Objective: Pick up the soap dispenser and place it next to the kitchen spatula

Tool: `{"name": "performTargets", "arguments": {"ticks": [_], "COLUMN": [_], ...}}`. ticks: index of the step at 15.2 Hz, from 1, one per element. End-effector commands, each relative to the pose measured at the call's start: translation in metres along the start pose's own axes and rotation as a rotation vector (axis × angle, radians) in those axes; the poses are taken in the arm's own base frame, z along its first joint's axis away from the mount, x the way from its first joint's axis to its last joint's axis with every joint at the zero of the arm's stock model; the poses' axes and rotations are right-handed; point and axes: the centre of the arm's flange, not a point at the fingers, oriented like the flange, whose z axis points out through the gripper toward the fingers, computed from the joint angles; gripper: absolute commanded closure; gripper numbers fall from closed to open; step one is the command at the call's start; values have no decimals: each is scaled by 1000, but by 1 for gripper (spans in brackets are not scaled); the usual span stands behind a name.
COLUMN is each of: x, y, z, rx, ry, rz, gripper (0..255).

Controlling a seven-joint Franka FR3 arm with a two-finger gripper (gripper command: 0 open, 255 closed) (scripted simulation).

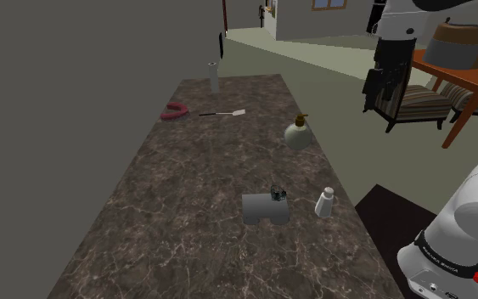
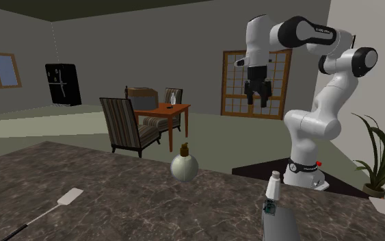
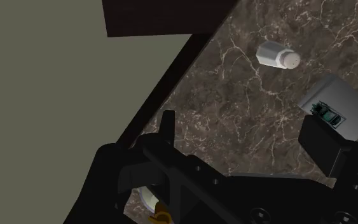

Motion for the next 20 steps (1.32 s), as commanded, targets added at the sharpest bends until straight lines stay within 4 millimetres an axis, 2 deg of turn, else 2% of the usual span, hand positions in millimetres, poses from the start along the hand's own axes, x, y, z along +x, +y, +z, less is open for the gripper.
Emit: {"name": "performTargets", "arguments": {"ticks": [1,20], "x": [0,224], "y": [0,50], "z": [0,99], "rx": [0,2], "ry": [0,8], "rz": [0,37], "gripper": [0,0]}}
